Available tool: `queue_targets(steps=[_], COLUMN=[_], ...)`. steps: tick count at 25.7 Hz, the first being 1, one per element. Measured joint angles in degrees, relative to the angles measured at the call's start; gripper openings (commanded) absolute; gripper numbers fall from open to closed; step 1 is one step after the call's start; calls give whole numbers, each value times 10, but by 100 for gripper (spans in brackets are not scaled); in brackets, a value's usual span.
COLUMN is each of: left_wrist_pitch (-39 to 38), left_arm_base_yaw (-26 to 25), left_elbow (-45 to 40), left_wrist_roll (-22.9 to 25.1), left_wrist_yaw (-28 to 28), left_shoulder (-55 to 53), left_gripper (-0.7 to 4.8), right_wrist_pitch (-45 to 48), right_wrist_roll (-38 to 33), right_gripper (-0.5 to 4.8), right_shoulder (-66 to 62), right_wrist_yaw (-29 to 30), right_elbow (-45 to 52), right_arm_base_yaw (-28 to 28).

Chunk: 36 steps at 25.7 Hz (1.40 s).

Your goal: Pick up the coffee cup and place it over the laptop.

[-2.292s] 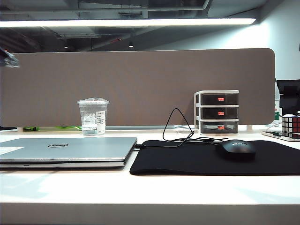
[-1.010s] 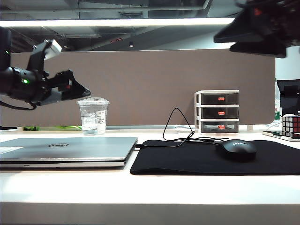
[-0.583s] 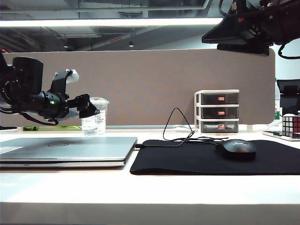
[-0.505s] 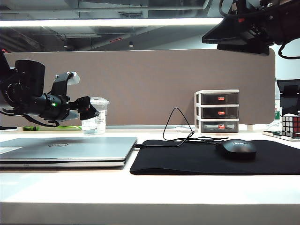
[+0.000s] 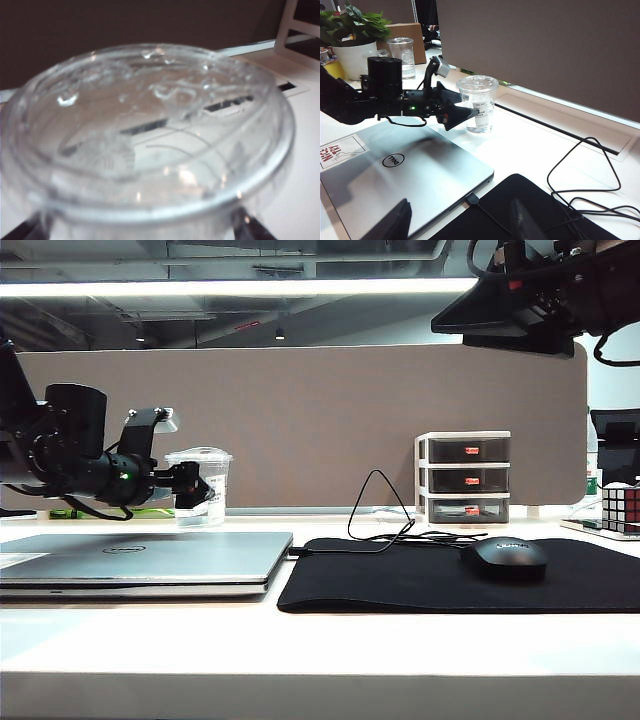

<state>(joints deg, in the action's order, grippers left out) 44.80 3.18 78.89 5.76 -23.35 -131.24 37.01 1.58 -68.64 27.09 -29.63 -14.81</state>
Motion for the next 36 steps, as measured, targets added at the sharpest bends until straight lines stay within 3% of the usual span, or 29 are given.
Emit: queue_targets(steps=[8, 15, 21, 28, 31, 33, 36], left_wrist_pitch=[-38, -23, -21, -14, -8, 1, 4], left_arm_base_yaw=[3, 12, 15, 14, 14, 14, 14], left_elbow=[88, 99, 123, 123, 123, 123, 123], left_wrist_roll=[-6, -9, -41, -41, -41, -40, -40], left_wrist_yaw=[0, 30, 63, 56, 56, 56, 55], left_shoulder=[-43, -62, -74, -74, -74, -74, -74], left_gripper=[479, 479, 479, 479, 437, 324, 307], right_wrist_pitch=[17, 30, 30, 39, 41, 43, 43], right_wrist_roll=[2, 2, 2, 3, 3, 3, 3], right_gripper=[273, 273, 273, 273, 273, 273, 273], right_shoulder=[0, -15, -17, -28, -32, -32, -32], right_wrist_yaw=[0, 0, 0, 0, 1, 1, 1], right_elbow=[0, -3, -3, -3, -3, -3, -3], right_arm_base_yaw=[0, 0, 0, 0, 0, 0, 0])
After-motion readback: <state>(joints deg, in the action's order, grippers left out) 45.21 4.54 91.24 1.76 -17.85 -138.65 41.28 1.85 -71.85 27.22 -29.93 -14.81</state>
